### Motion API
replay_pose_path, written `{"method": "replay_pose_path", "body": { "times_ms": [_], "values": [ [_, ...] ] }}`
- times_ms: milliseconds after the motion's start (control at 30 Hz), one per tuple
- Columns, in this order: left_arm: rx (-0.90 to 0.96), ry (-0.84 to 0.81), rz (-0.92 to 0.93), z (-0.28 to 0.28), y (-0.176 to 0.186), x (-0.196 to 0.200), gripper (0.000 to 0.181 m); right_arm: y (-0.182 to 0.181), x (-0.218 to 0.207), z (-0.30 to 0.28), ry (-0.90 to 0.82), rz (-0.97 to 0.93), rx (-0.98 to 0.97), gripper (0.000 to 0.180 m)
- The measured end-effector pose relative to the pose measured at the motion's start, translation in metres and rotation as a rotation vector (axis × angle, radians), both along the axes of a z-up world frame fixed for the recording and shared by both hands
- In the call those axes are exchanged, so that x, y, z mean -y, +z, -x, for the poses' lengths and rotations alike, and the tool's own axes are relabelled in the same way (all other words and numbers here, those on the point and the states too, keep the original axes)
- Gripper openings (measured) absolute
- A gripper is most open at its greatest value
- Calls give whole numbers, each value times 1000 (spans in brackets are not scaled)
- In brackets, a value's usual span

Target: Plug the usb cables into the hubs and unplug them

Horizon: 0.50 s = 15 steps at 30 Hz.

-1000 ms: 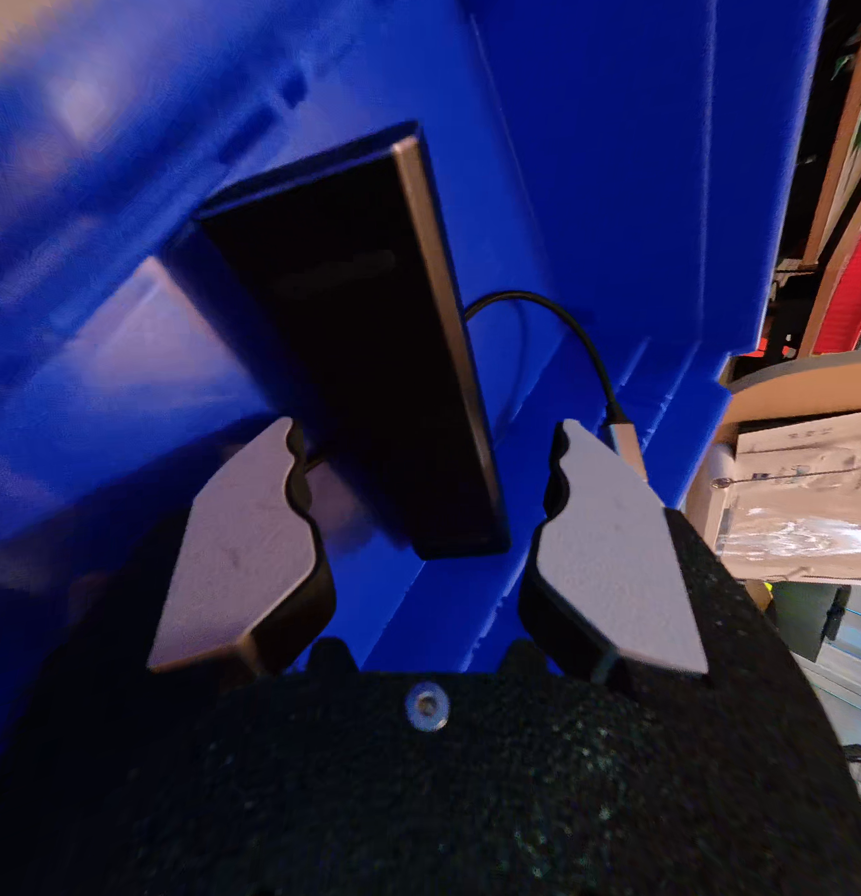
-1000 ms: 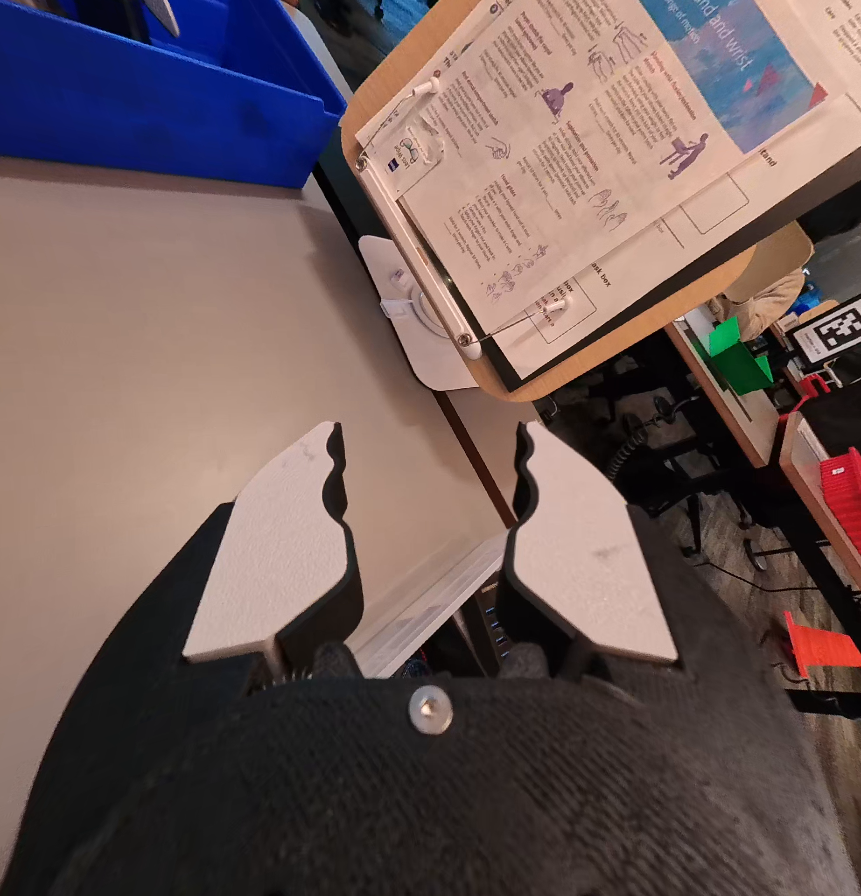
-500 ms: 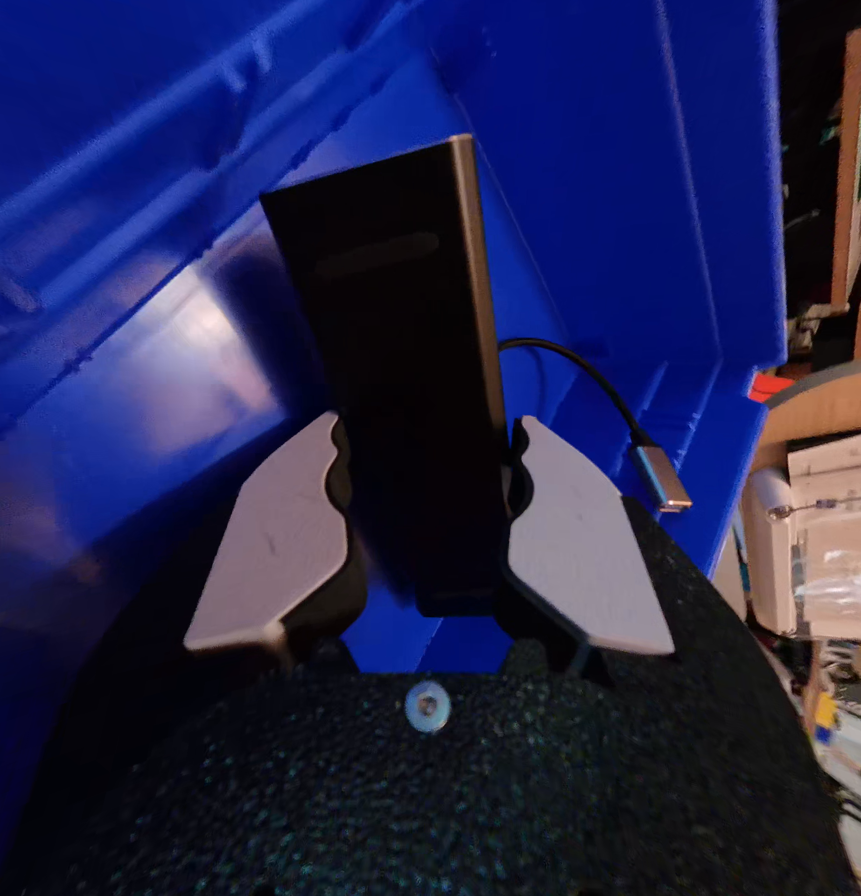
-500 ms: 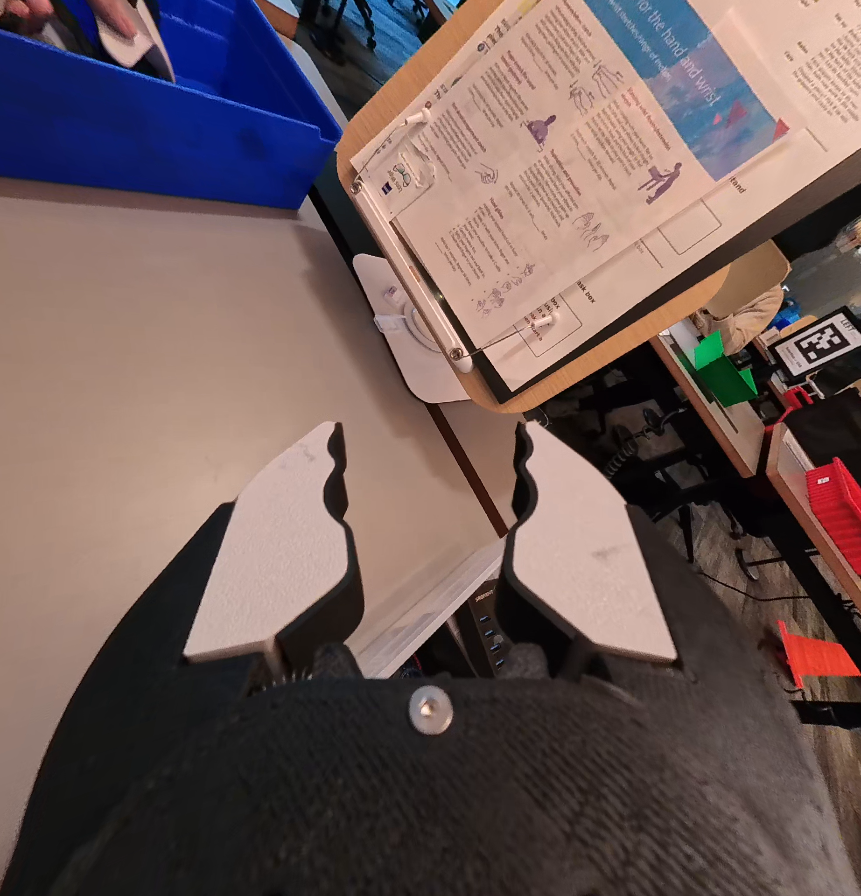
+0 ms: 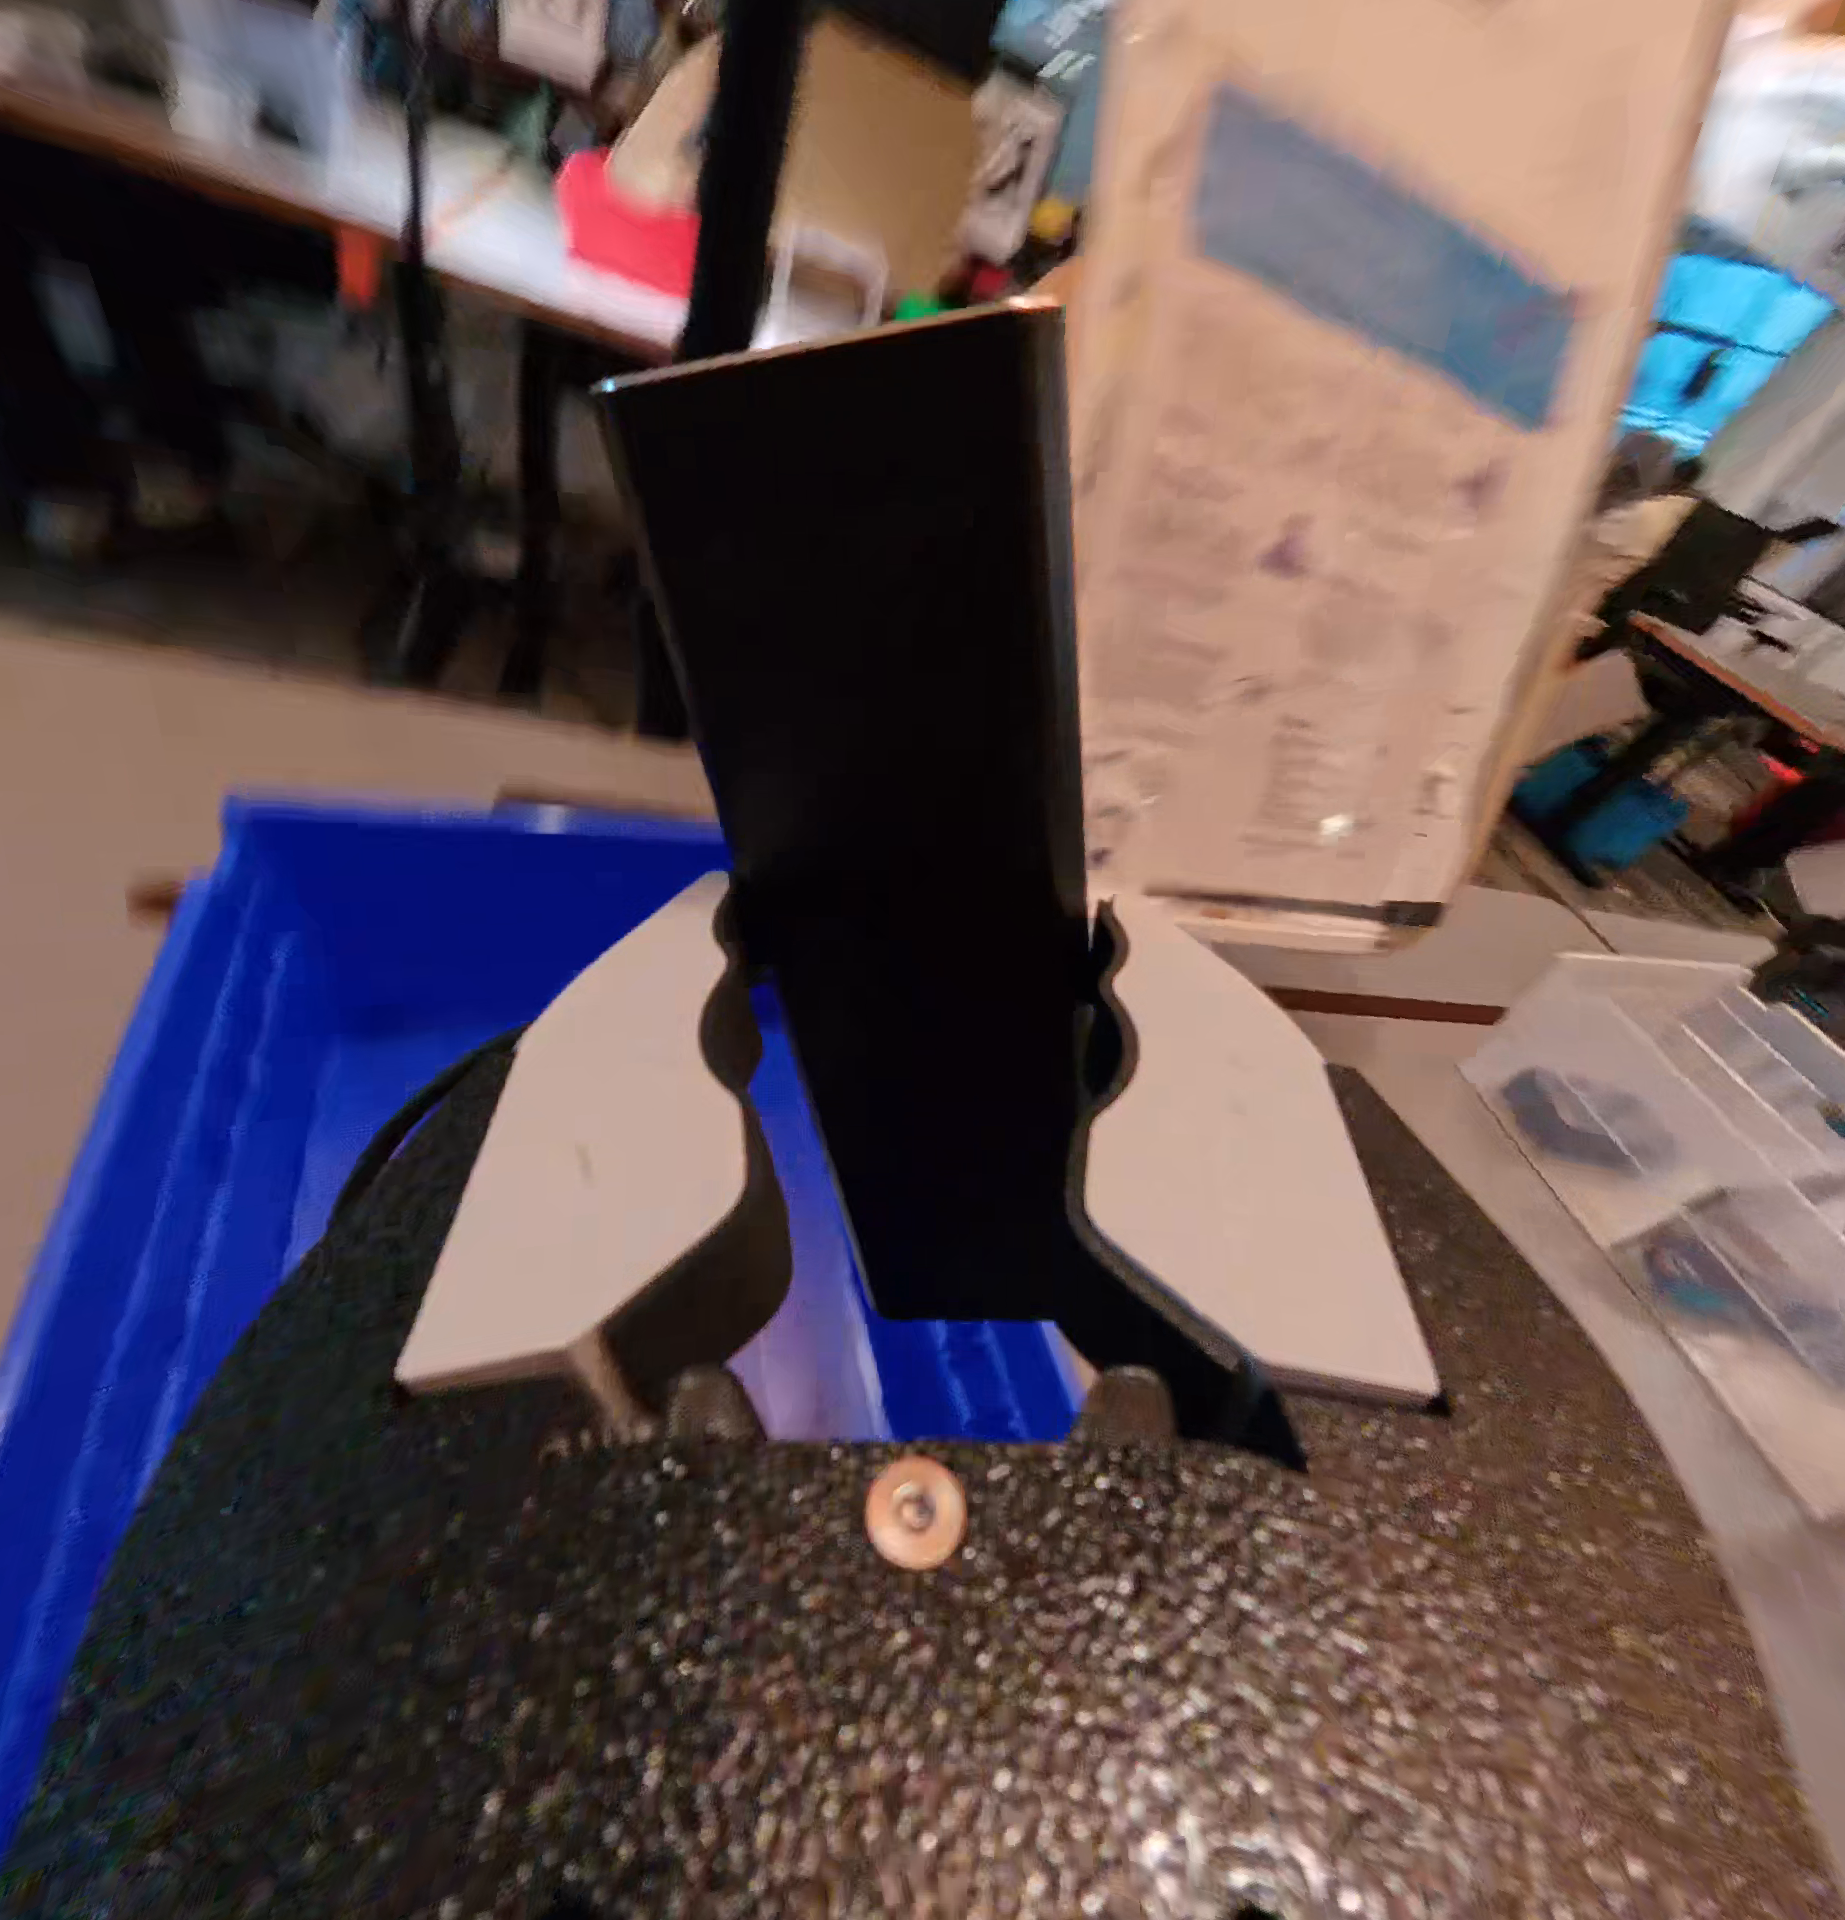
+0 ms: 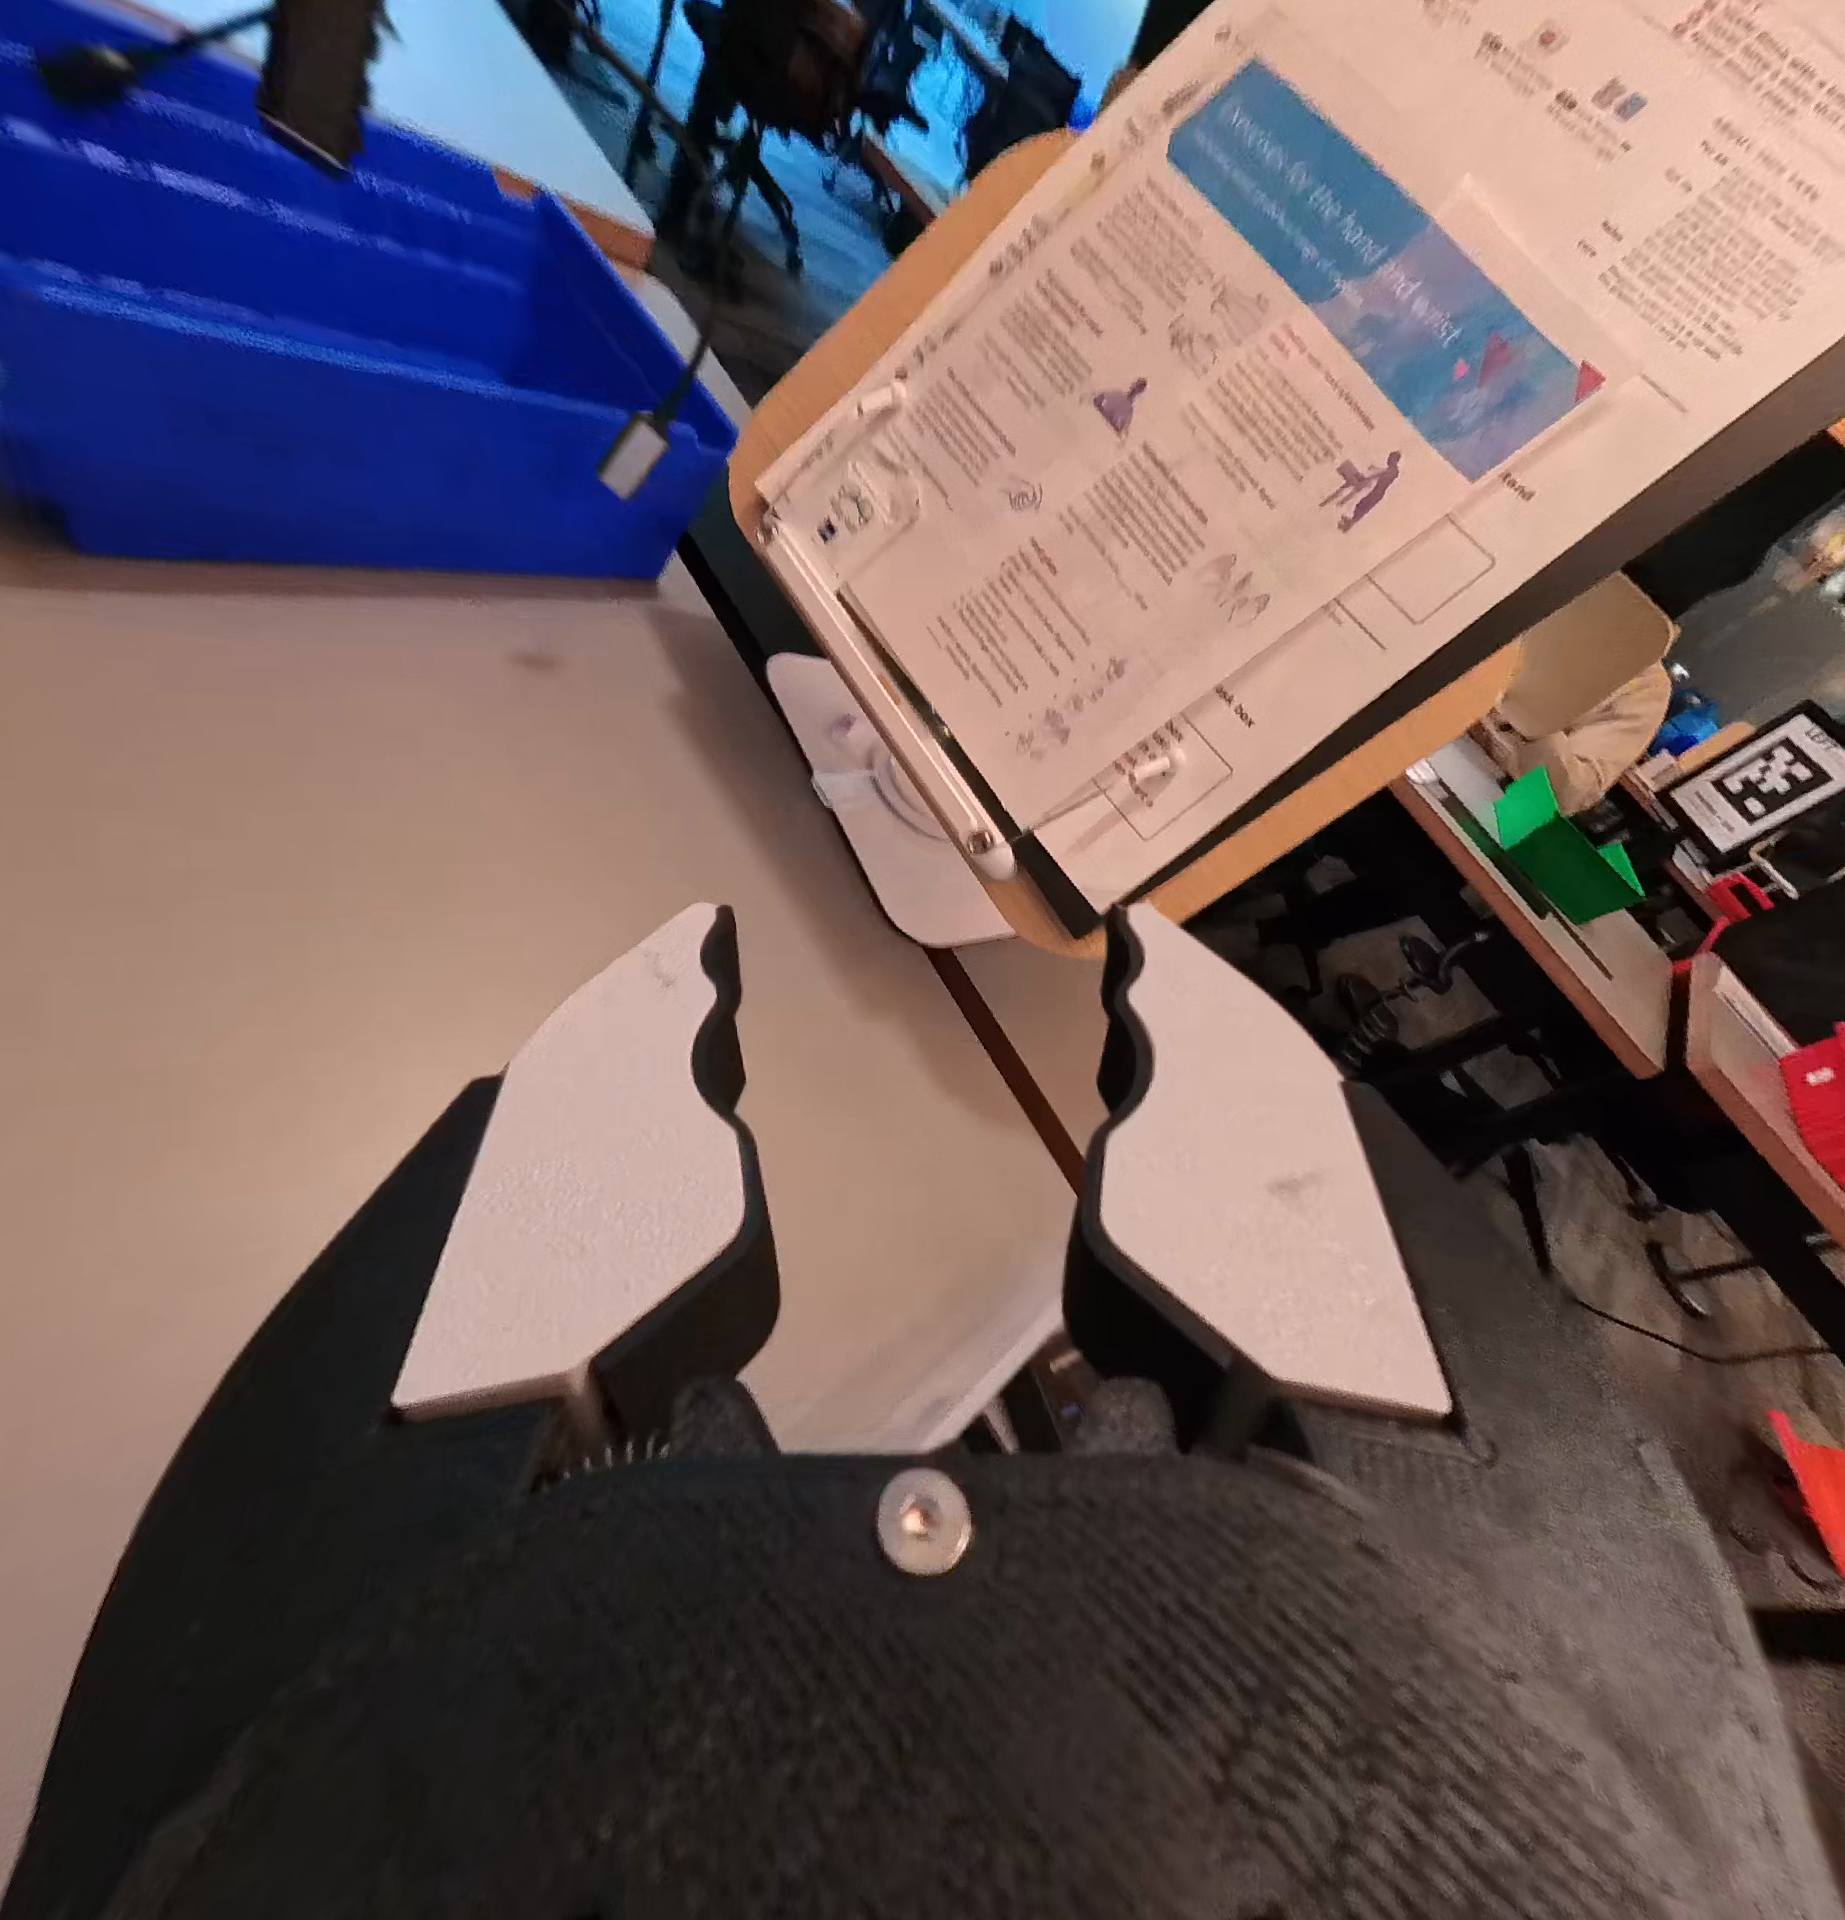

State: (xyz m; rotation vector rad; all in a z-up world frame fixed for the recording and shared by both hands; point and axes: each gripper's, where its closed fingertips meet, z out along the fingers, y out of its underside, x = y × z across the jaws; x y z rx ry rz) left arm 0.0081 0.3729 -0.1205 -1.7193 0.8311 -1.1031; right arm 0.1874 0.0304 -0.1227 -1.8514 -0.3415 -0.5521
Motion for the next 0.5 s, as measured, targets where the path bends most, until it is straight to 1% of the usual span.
{"method": "replay_pose_path", "body": {
  "times_ms": [33,133,167,233,300,367,433,500],
  "values": [
    [40,-50,-78,-1,22,13,62,5,-1,4,22,-29,-15,69],
    [187,-251,-256,-7,82,65,62,26,-2,25,133,-147,-94,76],
    [216,-336,-296,-10,94,86,62,36,-1,34,180,-199,-130,81],
    [256,-512,-373,-16,106,130,62,60,5,54,286,-309,-193,85],
    [303,-721,-430,-19,105,176,62,81,15,77,404,-387,-258,89],
    [358,-902,-451,-21,94,218,62,95,24,93,464,-424,-286,86],
    [369,-1020,-436,-28,75,249,62,103,26,101,465,-441,-296,86],
    [400,-1116,-412,-36,57,276,62,98,19,109,478,-405,-310,85]
  ]
}}
